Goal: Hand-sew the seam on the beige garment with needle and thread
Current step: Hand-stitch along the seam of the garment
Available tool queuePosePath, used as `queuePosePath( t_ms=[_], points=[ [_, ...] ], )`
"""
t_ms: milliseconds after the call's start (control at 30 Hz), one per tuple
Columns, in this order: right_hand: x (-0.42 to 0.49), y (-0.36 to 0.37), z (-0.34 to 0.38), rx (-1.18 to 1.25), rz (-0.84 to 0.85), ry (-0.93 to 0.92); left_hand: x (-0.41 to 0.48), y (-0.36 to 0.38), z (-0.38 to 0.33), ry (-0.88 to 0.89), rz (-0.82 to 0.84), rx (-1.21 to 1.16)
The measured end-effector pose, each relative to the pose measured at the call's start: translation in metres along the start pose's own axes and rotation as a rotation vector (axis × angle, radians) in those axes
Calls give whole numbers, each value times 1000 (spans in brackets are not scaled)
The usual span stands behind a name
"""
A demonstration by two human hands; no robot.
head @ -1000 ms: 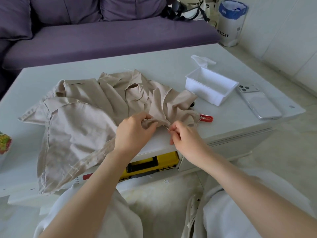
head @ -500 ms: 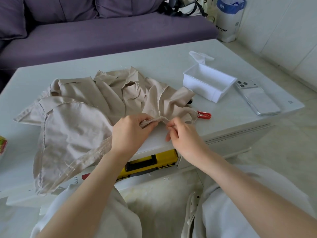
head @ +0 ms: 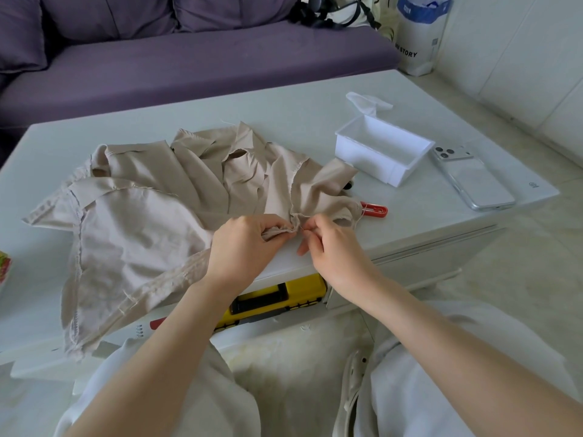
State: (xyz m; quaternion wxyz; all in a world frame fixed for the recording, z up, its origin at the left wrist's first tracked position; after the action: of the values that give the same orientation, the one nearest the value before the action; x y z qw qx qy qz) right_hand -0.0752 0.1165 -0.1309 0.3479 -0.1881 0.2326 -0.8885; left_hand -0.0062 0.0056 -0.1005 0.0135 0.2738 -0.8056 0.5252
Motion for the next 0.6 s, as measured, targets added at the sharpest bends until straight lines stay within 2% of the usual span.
queuePosePath(
  t_ms=[267,433,600],
  points=[
    [1,-7,6,81,-76,-24,-1,7,-3,44,26,10],
    [-1,-3,6,213,-46,46,0,-2,-2,3,-31,-21],
    [-4,0,3,239,-24,79,1,-9,2,-37,-77,-50]
  ],
)
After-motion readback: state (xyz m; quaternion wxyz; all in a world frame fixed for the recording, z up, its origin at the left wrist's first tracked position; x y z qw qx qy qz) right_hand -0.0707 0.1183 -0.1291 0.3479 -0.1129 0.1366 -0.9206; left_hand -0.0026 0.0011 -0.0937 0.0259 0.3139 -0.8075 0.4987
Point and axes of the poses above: each hand's wrist, its own x-axis towards the middle knuckle, its own y-axis out of the palm, z = x × y, the point moved 9 cm from there along x, towards the middle knuckle, and after that the axes turned 10 degrees about x, right-handed, at the moved point
